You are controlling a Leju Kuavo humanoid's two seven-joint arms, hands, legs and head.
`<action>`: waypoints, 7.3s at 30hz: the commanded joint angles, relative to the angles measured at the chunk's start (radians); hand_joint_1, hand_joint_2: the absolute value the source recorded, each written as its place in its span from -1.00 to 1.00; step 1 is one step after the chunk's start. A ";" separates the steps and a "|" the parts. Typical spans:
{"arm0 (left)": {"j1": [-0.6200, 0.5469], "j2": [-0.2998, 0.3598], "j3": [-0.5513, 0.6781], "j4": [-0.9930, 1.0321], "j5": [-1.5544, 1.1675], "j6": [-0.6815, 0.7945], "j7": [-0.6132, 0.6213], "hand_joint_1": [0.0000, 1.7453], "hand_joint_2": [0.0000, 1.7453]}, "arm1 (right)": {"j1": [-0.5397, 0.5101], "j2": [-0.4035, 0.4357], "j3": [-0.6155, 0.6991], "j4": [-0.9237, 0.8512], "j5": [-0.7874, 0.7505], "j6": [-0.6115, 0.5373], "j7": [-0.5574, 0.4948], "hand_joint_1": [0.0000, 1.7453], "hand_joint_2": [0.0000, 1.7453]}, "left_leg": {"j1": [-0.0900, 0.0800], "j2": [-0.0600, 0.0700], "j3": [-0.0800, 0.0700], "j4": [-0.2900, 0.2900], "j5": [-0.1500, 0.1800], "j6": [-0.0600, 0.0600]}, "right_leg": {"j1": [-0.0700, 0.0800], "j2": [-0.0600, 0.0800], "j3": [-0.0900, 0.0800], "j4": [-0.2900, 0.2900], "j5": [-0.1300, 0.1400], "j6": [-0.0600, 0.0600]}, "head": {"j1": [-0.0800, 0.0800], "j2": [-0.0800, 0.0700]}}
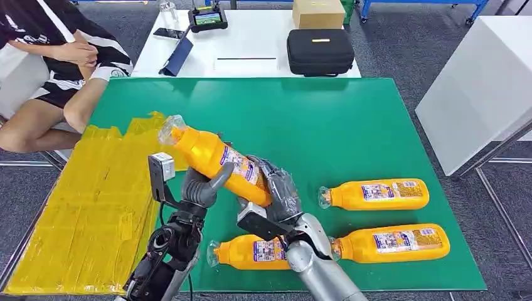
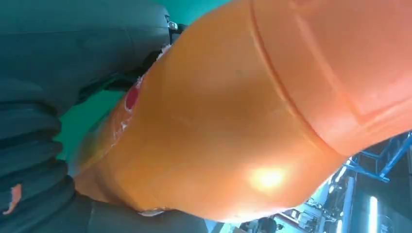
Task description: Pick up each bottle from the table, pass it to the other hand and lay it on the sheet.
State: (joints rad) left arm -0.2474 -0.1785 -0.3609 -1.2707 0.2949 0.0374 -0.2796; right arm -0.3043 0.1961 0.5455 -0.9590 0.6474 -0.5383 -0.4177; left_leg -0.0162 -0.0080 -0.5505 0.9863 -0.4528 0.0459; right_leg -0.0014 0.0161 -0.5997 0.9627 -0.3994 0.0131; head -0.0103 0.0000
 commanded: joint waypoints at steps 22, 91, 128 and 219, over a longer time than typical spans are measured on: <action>-0.398 0.305 -0.092 0.426 -1.866 0.567 0.486 1.00 1.00 | 0.184 -0.163 -0.110 -0.549 -0.046 0.009 0.035 -1.00 1.00 | 0.000 -0.001 0.003 0.000 0.000 -0.003 | 0.000 -0.002 0.002 0.000 -0.001 0.000 | 0.000 0.000; -0.200 0.092 0.343 0.313 -1.310 0.410 0.021 -1.00 1.00 | 0.053 -0.410 0.280 -0.250 0.522 0.696 0.396 -1.00 1.00 | 0.001 -0.001 0.002 -0.001 0.001 -0.003 | 0.001 -0.003 0.003 -0.001 -0.001 0.000 | 0.000 0.000; 0.014 0.043 0.331 -0.245 -0.490 0.071 -0.065 -1.00 1.00 | 0.216 -0.121 -0.189 -0.272 0.488 0.150 0.393 1.00 1.00 | 0.003 0.007 0.008 0.000 0.002 -0.007 | 0.004 0.006 0.006 0.000 0.004 -0.006 | 0.000 0.000; -0.043 0.092 -0.002 -0.033 -0.063 -0.404 0.044 -1.00 1.00 | 0.074 -0.048 0.050 -0.095 -0.011 -0.009 -0.088 1.00 1.00 | 0.003 0.002 -0.002 -0.001 0.002 -0.007 | 0.002 0.000 -0.003 -0.001 0.003 -0.005 | 0.000 0.000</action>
State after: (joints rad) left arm -0.2418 -0.0950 -0.3395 -1.3771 0.2262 -0.3674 -0.2392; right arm -0.2045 0.1656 0.5528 -1.0838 0.6332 -0.5619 -0.4936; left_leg -0.0150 -0.0049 -0.5572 0.9859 -0.4492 0.0427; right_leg -0.0004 0.0190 -0.6078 0.9623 -0.3940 0.0076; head -0.0103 0.0000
